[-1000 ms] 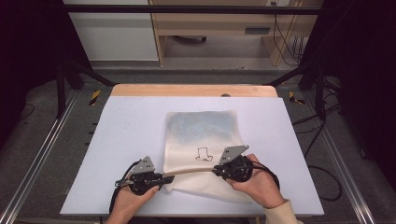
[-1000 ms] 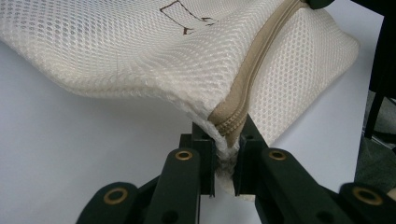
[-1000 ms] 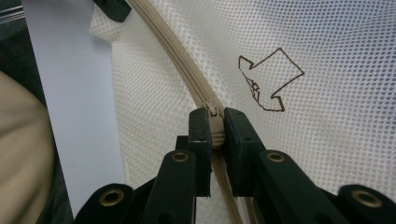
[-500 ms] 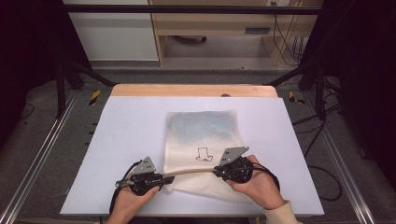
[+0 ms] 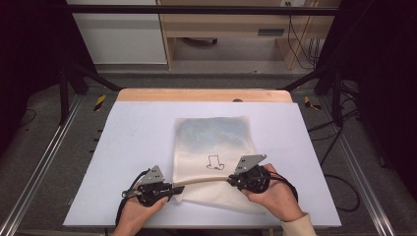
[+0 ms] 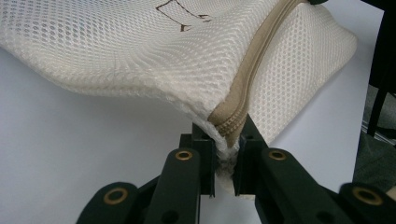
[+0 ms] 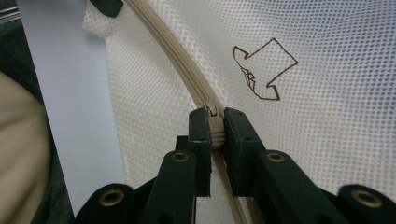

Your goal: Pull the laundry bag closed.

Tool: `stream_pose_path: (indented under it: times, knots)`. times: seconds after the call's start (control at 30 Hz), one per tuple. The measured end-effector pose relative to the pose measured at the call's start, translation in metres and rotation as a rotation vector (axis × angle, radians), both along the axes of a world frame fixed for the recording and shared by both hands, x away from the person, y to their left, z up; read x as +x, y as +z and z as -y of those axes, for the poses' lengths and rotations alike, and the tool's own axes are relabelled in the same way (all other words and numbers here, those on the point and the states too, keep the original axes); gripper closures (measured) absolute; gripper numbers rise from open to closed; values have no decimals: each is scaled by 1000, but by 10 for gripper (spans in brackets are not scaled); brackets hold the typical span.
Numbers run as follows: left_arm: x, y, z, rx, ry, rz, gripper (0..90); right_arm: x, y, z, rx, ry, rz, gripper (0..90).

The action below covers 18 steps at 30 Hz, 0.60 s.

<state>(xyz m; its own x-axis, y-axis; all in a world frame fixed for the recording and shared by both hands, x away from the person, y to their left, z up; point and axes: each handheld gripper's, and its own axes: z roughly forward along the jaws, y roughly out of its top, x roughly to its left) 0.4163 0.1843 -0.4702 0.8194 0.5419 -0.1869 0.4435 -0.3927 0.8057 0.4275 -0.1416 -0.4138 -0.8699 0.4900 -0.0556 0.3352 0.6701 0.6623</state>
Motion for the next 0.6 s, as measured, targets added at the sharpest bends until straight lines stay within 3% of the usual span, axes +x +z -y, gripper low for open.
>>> stream_pose_path:
  times: [0.6]
  knots:
    - [0,-1,1,4,-1,2,818,-3,-6,18,12,-55,-14,820]
